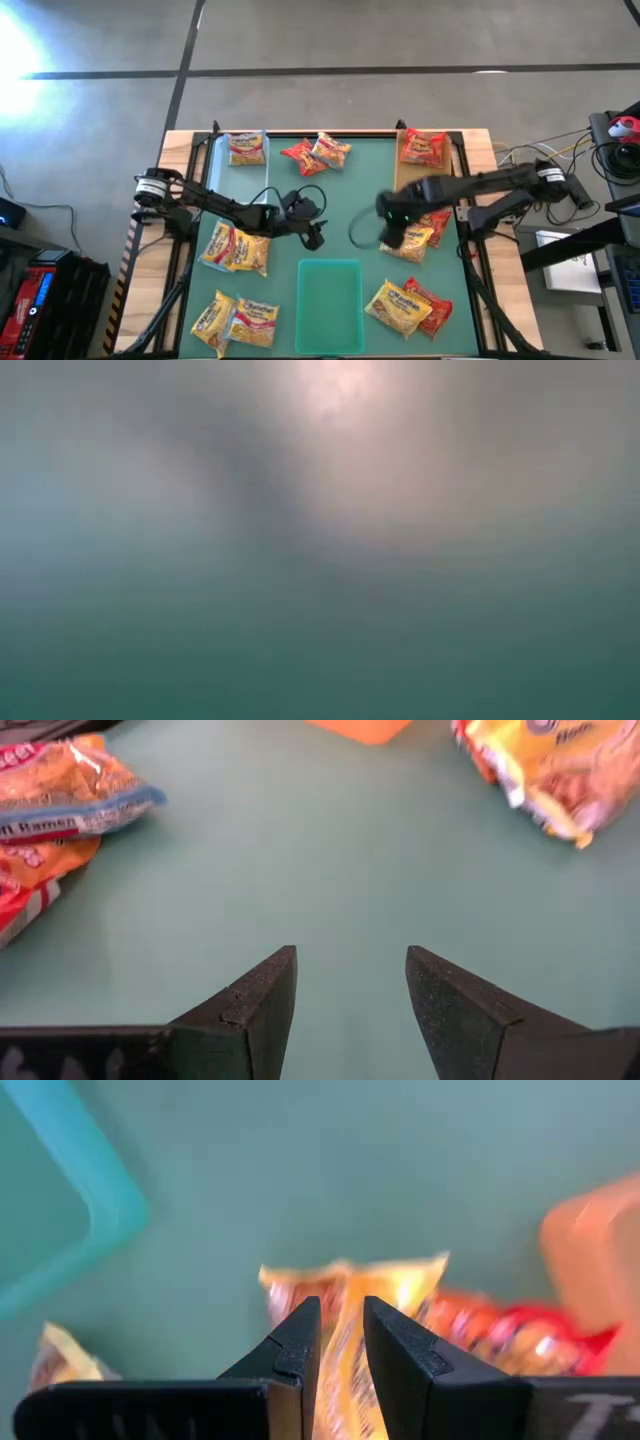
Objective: Sort Maruchan noodles
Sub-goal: Put the yellow noodle pack into the green bin
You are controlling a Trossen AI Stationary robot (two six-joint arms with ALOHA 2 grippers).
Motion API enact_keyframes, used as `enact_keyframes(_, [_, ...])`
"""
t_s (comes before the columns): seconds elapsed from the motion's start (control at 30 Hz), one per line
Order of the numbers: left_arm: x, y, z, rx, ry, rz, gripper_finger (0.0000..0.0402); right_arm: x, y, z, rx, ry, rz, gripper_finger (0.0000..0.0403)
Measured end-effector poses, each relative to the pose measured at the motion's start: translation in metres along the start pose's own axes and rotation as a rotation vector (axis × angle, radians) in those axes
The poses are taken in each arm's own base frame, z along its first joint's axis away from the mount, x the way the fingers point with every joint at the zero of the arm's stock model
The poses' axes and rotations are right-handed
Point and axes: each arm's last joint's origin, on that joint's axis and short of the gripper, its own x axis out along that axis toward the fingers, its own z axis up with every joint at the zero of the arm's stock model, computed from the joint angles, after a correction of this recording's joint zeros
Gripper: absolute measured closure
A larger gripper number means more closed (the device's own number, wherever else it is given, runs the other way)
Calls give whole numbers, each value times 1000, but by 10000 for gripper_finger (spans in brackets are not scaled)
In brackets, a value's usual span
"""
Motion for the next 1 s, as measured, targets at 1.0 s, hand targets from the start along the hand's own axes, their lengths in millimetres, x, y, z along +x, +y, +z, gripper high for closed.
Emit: enact_keyframes(1.0, [-1, -3, 10, -1, -90, -34, 228, 62, 11, -90, 202, 188, -120, 335])
